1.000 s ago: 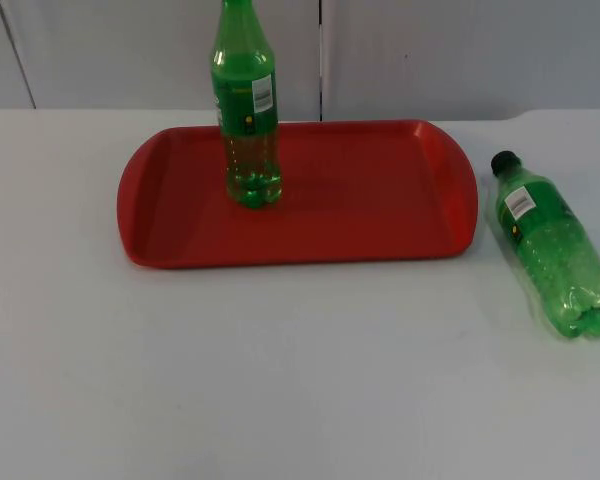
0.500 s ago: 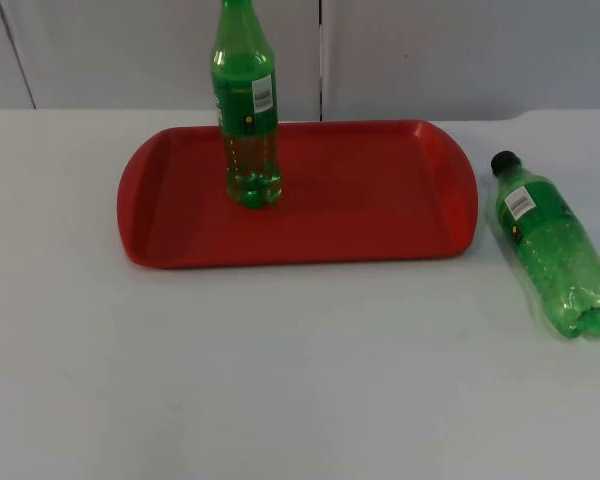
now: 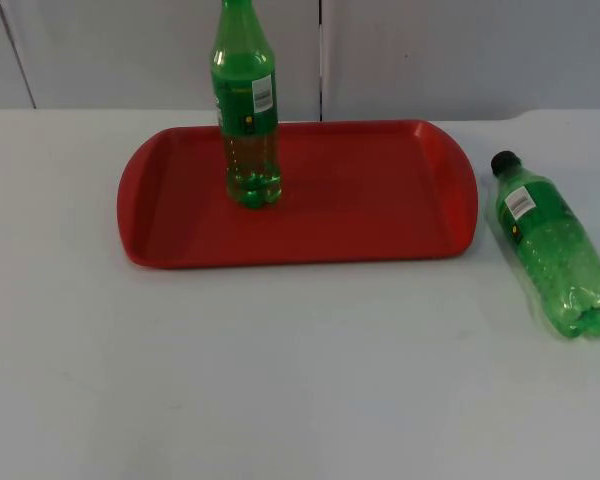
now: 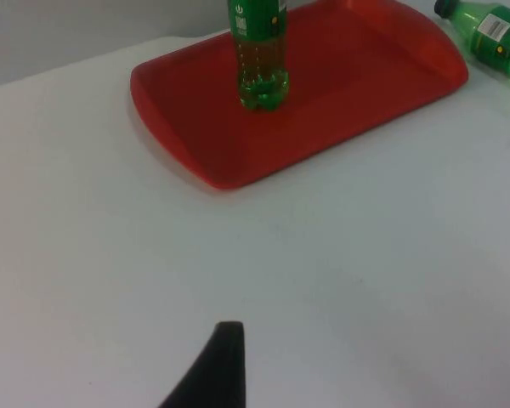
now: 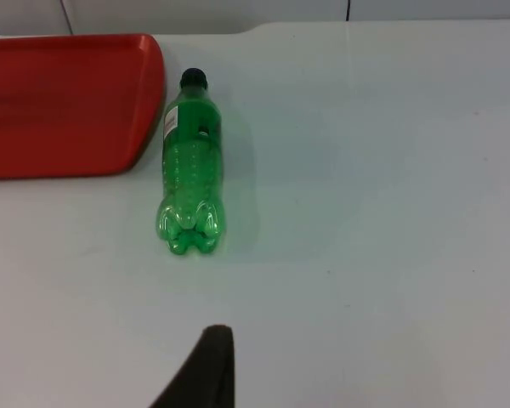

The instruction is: Place the bottle upright on the tray.

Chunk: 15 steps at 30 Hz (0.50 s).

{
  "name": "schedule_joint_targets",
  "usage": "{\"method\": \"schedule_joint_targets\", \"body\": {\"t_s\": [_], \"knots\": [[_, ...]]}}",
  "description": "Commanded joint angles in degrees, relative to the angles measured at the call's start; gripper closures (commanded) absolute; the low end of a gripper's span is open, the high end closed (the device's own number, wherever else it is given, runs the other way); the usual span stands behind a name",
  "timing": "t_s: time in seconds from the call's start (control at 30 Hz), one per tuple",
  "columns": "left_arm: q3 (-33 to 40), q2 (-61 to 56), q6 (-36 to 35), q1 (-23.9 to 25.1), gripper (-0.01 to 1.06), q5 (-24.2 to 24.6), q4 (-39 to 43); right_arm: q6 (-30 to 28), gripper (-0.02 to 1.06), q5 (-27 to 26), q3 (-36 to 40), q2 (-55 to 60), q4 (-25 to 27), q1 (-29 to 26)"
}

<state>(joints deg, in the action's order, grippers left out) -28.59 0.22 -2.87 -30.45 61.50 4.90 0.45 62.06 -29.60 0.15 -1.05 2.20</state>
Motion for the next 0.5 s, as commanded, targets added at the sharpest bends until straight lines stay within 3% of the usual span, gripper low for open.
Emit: {"method": "schedule_joint_targets", "body": {"t_s": [0.0, 0.47], "knots": [[0.26, -0.22, 0.09, -0.34, 0.00, 0.12, 0.38, -0.01, 0.06, -0.31, 0.00, -0.15, 0.17, -0.33], [0.26, -0.22, 0.09, -0.34, 0.00, 0.12, 0.38, -0.01, 0.06, -0.31, 0.00, -0.15, 0.17, -0.33]]}}
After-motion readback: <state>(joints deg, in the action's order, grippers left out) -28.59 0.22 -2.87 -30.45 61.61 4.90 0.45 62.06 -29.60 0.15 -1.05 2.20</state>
